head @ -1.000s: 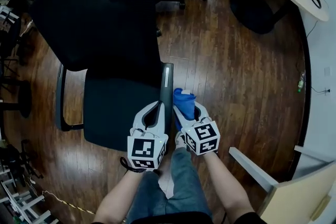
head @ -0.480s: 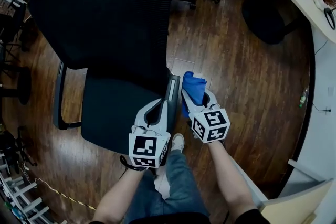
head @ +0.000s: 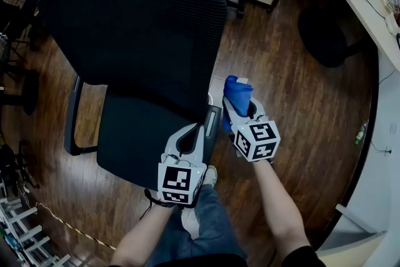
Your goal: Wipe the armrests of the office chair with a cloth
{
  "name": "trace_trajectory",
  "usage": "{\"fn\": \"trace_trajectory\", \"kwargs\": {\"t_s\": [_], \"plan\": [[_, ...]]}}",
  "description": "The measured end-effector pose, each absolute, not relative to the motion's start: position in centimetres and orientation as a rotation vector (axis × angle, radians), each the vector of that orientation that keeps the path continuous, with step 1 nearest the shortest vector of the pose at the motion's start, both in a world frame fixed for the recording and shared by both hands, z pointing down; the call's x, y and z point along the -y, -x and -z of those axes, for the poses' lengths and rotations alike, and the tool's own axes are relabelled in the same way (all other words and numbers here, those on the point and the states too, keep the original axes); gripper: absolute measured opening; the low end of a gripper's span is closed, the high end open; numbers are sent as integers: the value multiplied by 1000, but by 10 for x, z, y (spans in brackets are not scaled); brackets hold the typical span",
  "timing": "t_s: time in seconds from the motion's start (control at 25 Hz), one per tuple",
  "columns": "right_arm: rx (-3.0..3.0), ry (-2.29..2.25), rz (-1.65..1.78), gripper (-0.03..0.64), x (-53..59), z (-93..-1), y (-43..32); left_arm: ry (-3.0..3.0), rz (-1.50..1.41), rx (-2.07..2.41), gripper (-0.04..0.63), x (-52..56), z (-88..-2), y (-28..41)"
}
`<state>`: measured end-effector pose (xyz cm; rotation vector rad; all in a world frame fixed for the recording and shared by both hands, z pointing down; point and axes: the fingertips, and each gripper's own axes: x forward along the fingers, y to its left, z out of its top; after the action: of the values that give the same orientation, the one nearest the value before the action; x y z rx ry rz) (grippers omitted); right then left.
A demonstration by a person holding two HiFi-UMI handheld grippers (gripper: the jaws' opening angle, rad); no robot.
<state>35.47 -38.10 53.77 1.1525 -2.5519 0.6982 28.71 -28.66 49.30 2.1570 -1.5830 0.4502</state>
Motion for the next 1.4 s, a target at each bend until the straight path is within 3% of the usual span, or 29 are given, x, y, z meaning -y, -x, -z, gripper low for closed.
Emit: {"fn": "trace_trajectory", "kwargs": {"t_s": [0.72, 1.4], "plan": [[2649, -1093, -613, 141, 432, -505, -303, -2115, -416, 1602, 3, 299, -492, -272], [2657, -1278, -537, 141, 398, -450, -326, -2178, -394, 1597, 3, 292, -466, -258]]}}
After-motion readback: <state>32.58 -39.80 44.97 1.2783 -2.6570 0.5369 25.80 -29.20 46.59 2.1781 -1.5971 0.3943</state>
